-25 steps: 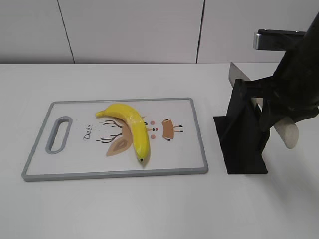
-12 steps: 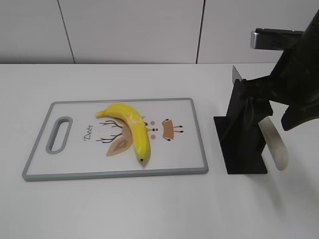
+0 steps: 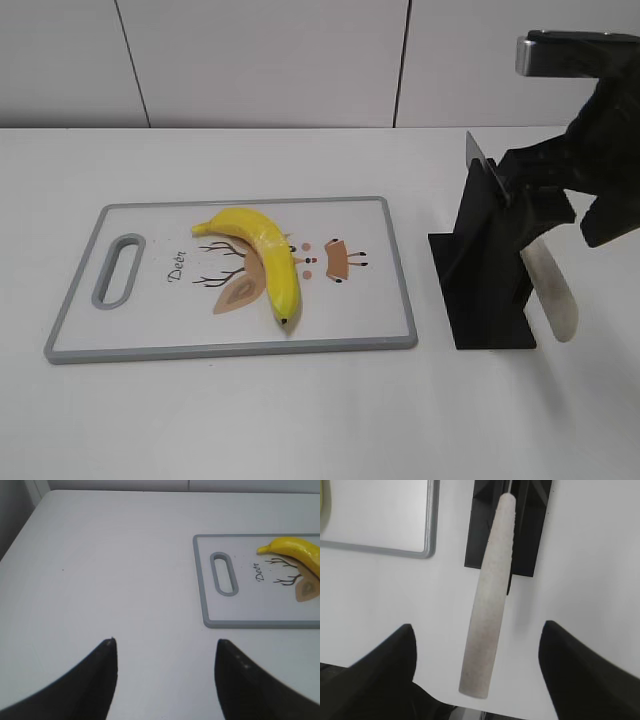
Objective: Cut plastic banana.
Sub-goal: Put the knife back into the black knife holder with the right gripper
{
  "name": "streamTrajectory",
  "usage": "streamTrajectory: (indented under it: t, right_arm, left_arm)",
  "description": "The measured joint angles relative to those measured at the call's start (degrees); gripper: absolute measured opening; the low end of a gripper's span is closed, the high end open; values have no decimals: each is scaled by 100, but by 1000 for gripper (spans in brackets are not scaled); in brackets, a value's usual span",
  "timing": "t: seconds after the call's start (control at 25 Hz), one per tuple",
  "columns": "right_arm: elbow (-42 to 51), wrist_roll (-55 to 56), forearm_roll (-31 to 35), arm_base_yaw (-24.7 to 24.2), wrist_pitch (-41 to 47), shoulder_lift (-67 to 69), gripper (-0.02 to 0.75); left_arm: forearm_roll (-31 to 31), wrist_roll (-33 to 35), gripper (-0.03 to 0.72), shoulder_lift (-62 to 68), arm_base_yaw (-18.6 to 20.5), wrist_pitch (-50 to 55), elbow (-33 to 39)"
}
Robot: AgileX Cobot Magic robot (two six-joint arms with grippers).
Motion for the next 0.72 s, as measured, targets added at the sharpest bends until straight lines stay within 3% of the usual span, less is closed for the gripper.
streamTrajectory:
  t: [0.36,0.72]
  right_arm:
    - [403,-589,256,0,210,-1334,583]
    - [2088,-1518,283,0,-147,-3364,584]
  left_arm:
    - [0,0,579,0,68,-1,0]
    - [0,0,579,0,69,-1,0]
